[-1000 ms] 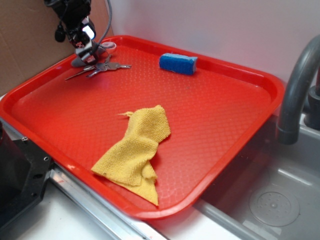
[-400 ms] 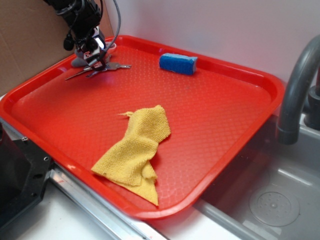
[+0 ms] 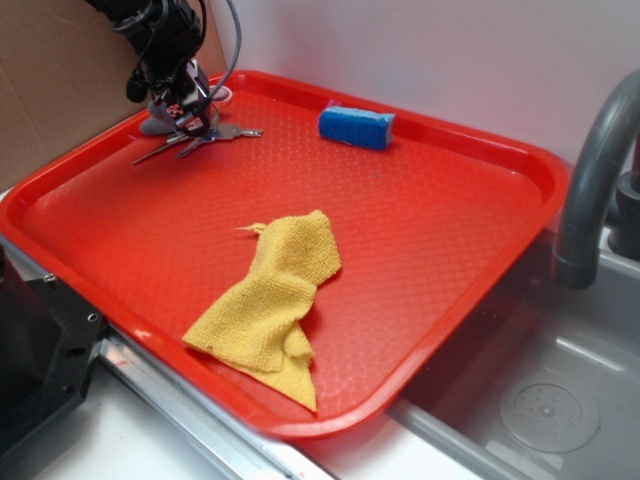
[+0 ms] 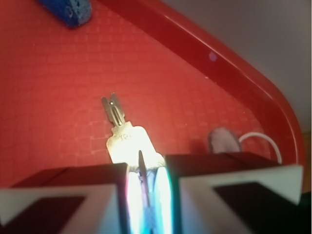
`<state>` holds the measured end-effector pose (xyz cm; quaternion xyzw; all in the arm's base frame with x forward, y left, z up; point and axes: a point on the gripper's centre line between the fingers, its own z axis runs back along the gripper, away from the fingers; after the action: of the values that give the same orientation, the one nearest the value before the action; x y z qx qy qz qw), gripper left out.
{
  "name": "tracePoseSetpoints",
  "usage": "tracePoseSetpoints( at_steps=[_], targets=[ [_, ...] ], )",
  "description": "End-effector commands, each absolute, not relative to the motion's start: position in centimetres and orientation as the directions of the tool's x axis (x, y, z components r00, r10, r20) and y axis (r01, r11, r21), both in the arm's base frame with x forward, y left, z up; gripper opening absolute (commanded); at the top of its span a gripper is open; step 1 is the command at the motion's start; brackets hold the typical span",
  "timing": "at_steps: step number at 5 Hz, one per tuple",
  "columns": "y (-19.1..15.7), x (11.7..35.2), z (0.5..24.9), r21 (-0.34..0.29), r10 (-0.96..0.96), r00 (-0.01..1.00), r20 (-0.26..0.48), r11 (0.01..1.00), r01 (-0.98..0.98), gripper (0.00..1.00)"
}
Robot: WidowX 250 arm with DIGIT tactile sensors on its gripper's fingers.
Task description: Grab the silver keys.
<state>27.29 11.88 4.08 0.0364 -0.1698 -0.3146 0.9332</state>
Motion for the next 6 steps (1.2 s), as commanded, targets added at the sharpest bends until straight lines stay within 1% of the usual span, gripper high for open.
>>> tracePoseSetpoints(
  at_steps=[1, 2, 3, 4, 5, 6],
  targets=[
    [9.0, 26.2, 10.2, 0.130, -0.447, 0.824, 0.348, 0.894, 0.429, 0.00],
    [3.5, 25.3, 14.9, 0.187, -0.258, 0.942, 0.217, 0.958, 0.219, 0.00],
    [0.2, 24.6, 20.9, -0.010, 0.030, 0.988, 0.153, 1.000, -0.029, 0.00],
    [-0.5, 24.1, 26.0, -0.059, 0.188, 0.973, 0.136, 0.982, -0.181, 0.00],
    [-0.7, 23.3, 26.8, -0.075, 0.159, 0.977, 0.141, 0.986, -0.149, 0.00],
    [-0.8, 22.3, 27.0, -0.077, 0.139, 0.978, 0.153, 0.989, -0.128, 0.00]
  ],
)
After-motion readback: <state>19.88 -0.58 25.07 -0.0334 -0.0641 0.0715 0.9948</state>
